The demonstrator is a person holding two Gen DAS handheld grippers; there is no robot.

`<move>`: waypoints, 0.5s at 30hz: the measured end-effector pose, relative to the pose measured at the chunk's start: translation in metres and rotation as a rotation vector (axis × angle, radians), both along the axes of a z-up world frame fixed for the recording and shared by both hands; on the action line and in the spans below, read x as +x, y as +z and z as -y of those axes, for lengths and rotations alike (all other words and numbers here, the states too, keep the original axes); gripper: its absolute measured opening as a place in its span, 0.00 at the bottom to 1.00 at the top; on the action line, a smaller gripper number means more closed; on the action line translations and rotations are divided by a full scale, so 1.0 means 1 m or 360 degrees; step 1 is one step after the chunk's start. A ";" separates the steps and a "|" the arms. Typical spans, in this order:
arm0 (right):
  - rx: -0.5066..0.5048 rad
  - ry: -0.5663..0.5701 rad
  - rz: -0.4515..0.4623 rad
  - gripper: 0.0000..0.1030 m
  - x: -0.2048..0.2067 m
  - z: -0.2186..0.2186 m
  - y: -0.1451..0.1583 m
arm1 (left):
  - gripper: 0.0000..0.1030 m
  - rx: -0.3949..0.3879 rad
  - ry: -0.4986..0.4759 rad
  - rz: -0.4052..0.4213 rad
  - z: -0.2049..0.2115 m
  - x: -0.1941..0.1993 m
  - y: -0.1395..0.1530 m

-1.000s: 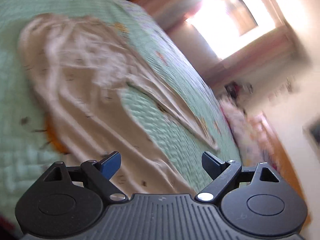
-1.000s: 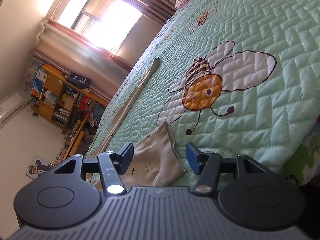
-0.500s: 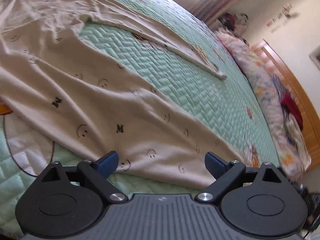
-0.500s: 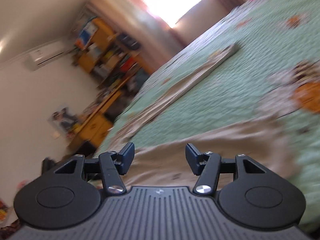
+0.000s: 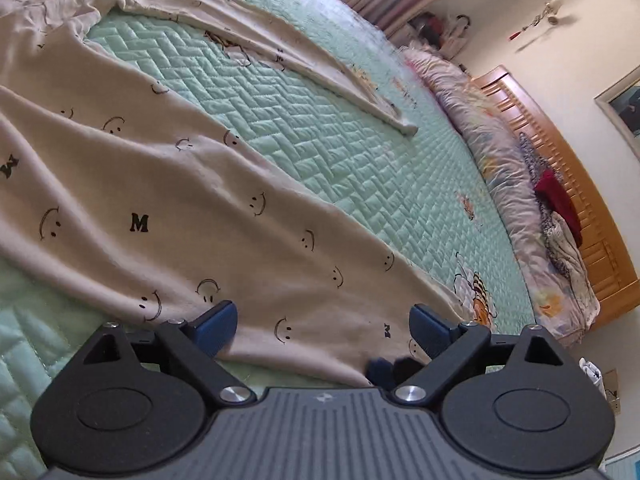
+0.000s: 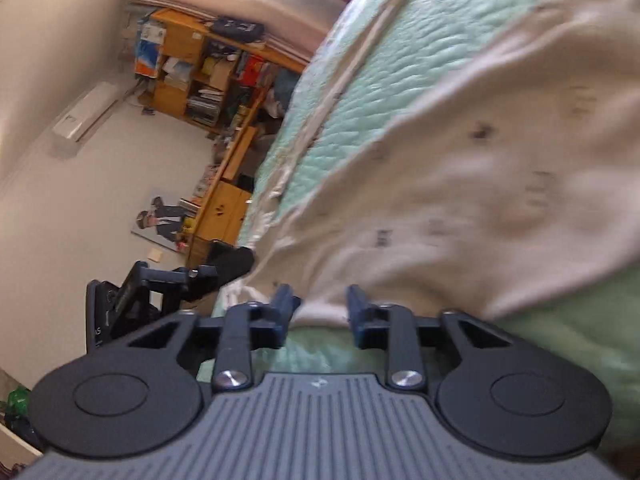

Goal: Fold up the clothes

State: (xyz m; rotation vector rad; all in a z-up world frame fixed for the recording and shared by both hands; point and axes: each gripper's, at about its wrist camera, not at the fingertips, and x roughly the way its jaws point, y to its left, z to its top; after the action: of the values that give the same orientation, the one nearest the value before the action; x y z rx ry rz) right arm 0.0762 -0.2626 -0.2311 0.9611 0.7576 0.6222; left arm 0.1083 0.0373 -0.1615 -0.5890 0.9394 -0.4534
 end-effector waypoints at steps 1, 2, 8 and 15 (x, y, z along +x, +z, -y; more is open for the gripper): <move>-0.0017 -0.0007 -0.0013 0.24 -0.004 0.005 0.000 | 0.91 -0.0006 0.0004 -0.0009 -0.001 0.001 0.000; -0.0042 -0.0013 -0.0016 0.23 -0.007 0.009 0.002 | 0.91 -0.0011 0.0008 -0.0018 -0.002 0.002 -0.001; -0.0319 -0.0008 0.0202 0.26 -0.012 0.009 0.038 | 0.91 0.0056 -0.0028 0.0011 0.001 -0.001 -0.001; -0.0565 0.0224 0.0343 0.35 0.025 -0.010 0.050 | 0.92 0.0033 -0.0025 0.0010 0.000 0.000 -0.002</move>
State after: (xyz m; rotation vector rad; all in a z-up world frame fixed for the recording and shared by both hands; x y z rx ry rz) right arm 0.1014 -0.2530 -0.1814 0.5089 0.7164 0.6741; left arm 0.1079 0.0368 -0.1639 -0.5615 0.9422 -0.4588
